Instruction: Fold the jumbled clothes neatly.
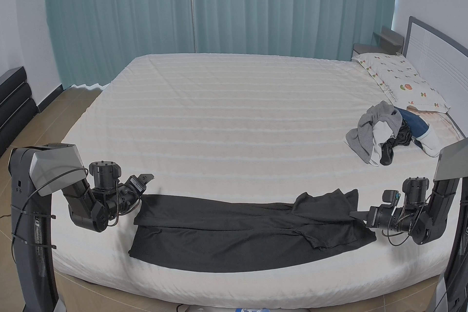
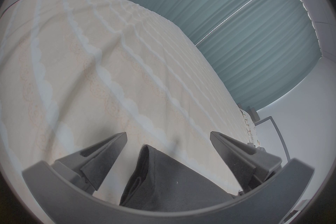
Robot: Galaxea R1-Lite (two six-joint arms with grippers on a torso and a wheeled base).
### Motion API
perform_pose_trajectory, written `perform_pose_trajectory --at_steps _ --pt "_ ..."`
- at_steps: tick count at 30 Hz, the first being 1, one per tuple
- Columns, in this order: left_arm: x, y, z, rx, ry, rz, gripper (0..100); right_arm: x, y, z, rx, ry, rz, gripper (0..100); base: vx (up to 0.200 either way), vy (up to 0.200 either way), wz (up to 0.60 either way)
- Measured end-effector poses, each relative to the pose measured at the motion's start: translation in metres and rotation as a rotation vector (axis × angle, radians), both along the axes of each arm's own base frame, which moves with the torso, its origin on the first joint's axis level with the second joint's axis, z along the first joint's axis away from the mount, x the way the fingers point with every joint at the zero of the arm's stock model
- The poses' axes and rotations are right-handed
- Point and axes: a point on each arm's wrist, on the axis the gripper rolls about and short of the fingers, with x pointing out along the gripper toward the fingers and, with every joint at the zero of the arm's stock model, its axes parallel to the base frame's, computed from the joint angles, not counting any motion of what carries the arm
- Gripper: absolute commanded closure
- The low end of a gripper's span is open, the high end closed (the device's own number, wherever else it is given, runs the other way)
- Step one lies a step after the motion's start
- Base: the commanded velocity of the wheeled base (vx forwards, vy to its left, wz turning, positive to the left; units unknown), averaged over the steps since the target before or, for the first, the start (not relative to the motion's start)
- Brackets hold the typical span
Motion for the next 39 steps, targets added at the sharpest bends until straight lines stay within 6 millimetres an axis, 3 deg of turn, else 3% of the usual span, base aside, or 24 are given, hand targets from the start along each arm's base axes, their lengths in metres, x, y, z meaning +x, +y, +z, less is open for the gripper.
perform_pose_trajectory --at_steps 4,5,11,18,28,29,39 --pt "0.000 0.000 0.000 0.000 0.001 0.000 0 -0.002 -0.001 -0.004 -0.011 0.010 0.003 100 0.000 0.000 0.00" --pt "0.000 0.000 0.000 0.000 0.001 0.000 0 -0.002 -0.002 -0.006 -0.016 0.011 0.005 0 0.000 0.000 0.00" --pt "0.000 0.000 0.000 0.000 0.001 0.000 0 -0.002 -0.003 -0.011 -0.025 0.016 0.007 0 0.000 0.000 0.00" --pt "0.000 0.000 0.000 0.000 0.001 0.000 0 0.003 -0.007 -0.003 0.015 0.006 -0.032 0 0.000 0.000 0.00" --pt "-0.001 0.000 -0.001 0.000 0.004 -0.001 0 0.027 0.005 -0.005 0.031 0.003 -0.121 0 0.000 0.000 0.00" --pt "-0.001 0.000 -0.001 0.000 0.006 -0.001 0 0.029 0.006 -0.006 0.036 0.007 -0.126 100 0.000 0.000 0.00" --pt "-0.004 0.002 -0.001 0.006 0.011 0.000 0 0.043 0.009 -0.018 0.032 0.017 -0.152 100 0.000 0.000 0.00"
